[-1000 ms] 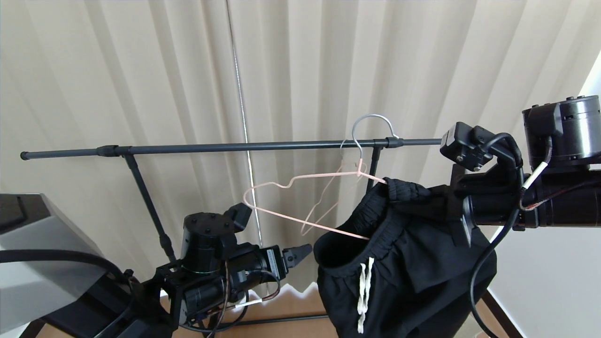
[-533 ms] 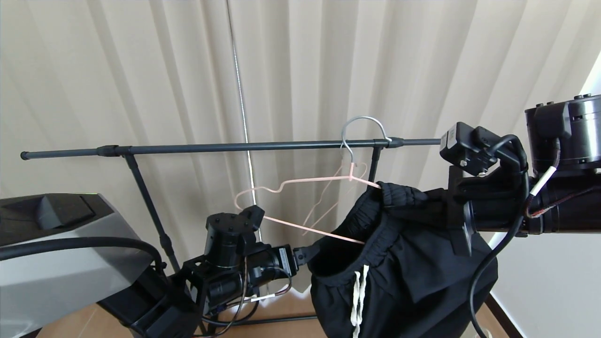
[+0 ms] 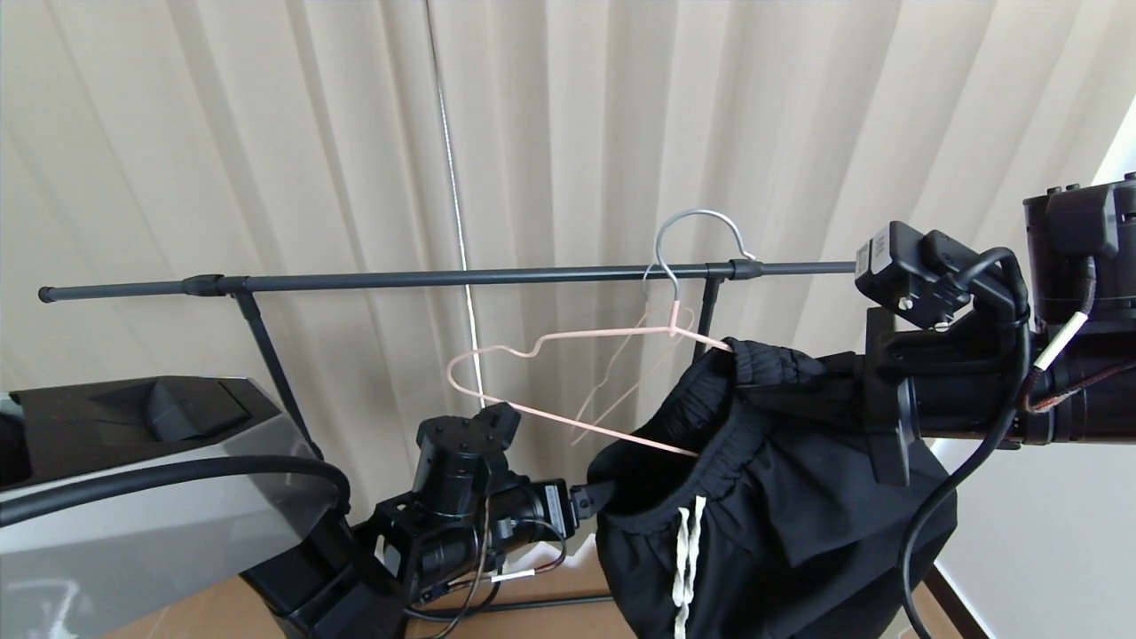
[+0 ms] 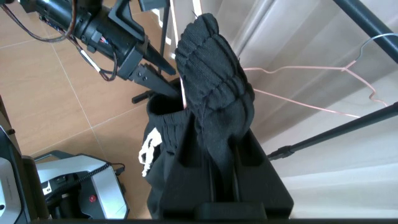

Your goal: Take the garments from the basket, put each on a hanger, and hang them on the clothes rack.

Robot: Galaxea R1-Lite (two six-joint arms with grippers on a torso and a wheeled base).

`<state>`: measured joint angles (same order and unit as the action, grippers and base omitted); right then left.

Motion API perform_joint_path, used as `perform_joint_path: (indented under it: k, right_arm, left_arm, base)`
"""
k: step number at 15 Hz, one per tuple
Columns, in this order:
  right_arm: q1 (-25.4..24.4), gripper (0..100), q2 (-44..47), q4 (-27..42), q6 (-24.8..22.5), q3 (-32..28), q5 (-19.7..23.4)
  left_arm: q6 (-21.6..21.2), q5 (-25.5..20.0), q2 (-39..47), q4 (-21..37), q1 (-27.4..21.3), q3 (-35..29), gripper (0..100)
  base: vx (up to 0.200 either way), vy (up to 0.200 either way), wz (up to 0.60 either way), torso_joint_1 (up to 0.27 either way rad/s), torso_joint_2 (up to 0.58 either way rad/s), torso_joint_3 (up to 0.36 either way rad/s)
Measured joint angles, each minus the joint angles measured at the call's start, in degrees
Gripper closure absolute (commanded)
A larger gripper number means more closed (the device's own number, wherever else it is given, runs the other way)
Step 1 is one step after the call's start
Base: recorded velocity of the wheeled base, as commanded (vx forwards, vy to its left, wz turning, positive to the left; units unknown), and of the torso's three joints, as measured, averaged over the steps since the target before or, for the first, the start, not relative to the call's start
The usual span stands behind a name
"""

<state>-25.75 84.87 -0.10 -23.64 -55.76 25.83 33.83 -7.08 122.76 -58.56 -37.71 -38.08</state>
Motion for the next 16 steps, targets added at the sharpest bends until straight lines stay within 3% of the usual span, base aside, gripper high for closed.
perform_joint_path:
  k: [2, 3, 9, 16]
  right_arm:
    - [0.0, 100, -0.3, 0.1, 0.0, 0.1, 0.0]
    - [0.0, 100, -0.3, 0.0, 0.0, 0.1, 0.0]
    - [0.3, 100, -0.3, 0.1, 0.0, 0.0, 0.0]
    - [2.0, 100, 0.0, 0.0, -0.3, 1.2, -0.1]
  left_arm:
    - [-0.8, 1.0, 0.7, -0.1, -0.6, -0.3, 0]
    - [-1.4, 1.9, 1.0, -0.1, -0.9, -0.4, 100]
    - [-3.7, 3.4, 0.1, -0.2, -1.3, 1.1, 100]
    - [-7.1, 4.9, -6.6, -0.5, 1.6, 5.0, 100]
  base:
    - [0.000, 0.000, 0.00, 0.000, 0.00, 0.000]
    - [0.000, 0.000, 0.00, 0.000, 0.00, 0.000]
    - [0.000, 0.000, 0.00, 0.000, 0.00, 0.000]
    - [0.000, 0.000, 0.00, 0.000, 0.00, 0.000]
